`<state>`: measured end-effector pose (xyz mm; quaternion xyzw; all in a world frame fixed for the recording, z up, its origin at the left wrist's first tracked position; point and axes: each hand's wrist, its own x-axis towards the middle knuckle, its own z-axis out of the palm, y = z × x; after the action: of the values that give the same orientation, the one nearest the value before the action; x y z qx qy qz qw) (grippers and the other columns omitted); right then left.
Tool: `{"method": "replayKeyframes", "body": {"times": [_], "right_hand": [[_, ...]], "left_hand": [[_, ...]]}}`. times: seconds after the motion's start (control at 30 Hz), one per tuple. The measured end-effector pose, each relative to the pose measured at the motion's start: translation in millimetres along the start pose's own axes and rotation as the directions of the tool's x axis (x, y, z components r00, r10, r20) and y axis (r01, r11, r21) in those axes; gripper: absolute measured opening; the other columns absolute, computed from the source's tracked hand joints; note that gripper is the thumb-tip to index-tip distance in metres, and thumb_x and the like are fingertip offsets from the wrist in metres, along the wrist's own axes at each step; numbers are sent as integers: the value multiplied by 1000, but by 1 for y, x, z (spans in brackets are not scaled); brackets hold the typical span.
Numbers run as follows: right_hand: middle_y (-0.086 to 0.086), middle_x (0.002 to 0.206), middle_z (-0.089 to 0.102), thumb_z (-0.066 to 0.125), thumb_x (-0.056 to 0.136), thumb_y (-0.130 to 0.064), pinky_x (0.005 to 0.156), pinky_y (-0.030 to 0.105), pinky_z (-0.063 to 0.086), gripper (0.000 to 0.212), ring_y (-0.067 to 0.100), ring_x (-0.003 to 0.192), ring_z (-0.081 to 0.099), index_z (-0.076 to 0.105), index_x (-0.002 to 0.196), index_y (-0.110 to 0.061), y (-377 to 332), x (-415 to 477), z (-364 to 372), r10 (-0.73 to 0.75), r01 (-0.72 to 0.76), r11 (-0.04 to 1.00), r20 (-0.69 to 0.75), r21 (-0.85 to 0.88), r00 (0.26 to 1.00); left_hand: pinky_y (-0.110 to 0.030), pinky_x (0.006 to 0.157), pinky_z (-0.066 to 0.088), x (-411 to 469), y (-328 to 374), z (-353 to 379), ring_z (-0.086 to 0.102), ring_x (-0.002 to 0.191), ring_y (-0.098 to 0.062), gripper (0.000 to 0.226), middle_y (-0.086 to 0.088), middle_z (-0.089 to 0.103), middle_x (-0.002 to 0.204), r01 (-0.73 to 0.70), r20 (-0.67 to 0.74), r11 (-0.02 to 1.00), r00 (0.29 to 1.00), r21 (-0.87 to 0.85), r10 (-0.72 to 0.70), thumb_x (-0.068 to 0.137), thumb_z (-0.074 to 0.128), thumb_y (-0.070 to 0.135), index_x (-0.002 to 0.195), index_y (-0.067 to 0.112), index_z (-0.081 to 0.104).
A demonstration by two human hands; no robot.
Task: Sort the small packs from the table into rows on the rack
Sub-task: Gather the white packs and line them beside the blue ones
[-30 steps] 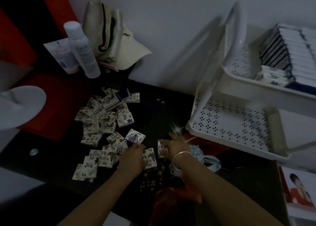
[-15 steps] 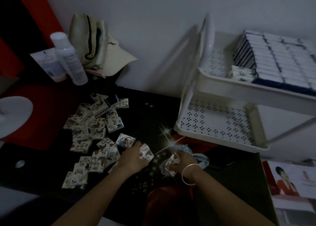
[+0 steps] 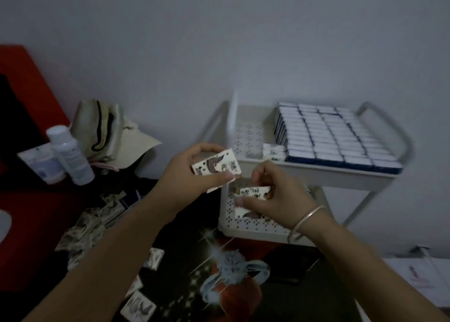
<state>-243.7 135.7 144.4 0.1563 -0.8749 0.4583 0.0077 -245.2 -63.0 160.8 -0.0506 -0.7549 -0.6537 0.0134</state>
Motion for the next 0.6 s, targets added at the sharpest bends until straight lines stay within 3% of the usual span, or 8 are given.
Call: {"method": "replayKeyframes", "body": {"times": [0.1, 0.17, 0.23, 0.33, 0.4, 0.47, 0.6], "right_hand": [[-4, 69, 61, 74, 73, -43, 49, 26, 45, 31, 9, 56, 58, 54, 86, -23, -17, 14, -40, -137, 98, 976, -198, -196, 971], [-9, 73, 61, 69, 78, -44, 54, 18, 42, 25, 3, 64, 57, 59, 90, -25, -19, 25, -65, -150, 75, 959, -264, -273, 953], [-11, 82, 63, 64, 82, -42, 63, 15, 44, 21, -1, 75, 57, 63, 96, -26, -16, 40, -85, -101, 19, 963, -296, -268, 950], [-10, 92, 64, 56, 85, -42, 81, 31, 50, 22, 12, 93, 61, 65, 102, -31, -9, 67, -110, -10, -77, 970, -351, -233, 936], [-6, 99, 66, 46, 77, -48, 86, 35, 50, 37, 15, 96, 62, 64, 107, -33, -6, 87, -122, 62, -145, 971, -383, -190, 922], [-2, 104, 67, 46, 77, -47, 87, 38, 51, 44, 17, 96, 63, 60, 117, -32, -2, 111, -134, 101, -175, 972, -391, -157, 915], [6, 104, 64, 66, 84, -21, 80, 41, 58, 54, 23, 85, 68, 47, 135, -25, 7, 154, -149, 213, -227, 974, -289, -17, 933]], "left_hand": [[-25, 59, 56, 22, 34, 25, 72, 78, -12, 36, 1, 76, 91, -58, 62, 996, 996, -63, 62, 73, 80, 7, 106, 16, 68], [-28, 62, 58, 42, 47, 39, 73, 80, -16, 33, -2, 76, 92, -78, 65, 994, 994, -79, 83, 73, 80, 8, 104, 13, 70], [-32, 70, 60, 64, 55, 51, 72, 85, -19, 32, -5, 76, 94, -84, 66, 993, 994, -87, 90, 75, 79, 10, 106, 12, 70], [-31, 75, 59, 96, 66, 65, 72, 85, -16, 27, -2, 75, 94, -109, 78, 993, 991, -53, 113, 82, 74, 12, 108, 14, 69], [-31, 75, 59, 115, 73, 73, 71, 83, -13, 24, 0, 74, 95, -122, 74, 992, 989, -28, 124, 87, 69, 12, 110, 15, 67], [-31, 77, 58, 136, 78, 80, 69, 82, -12, 23, 1, 72, 96, -120, 56, 993, 991, 6, 120, 91, 64, 12, 114, 16, 64], [-32, 74, 58, 175, 73, 90, 66, 85, -13, 27, 2, 68, 101, -101, -76, 991, 991, 89, 108, 88, 65, 10, 114, 16, 62]]}}
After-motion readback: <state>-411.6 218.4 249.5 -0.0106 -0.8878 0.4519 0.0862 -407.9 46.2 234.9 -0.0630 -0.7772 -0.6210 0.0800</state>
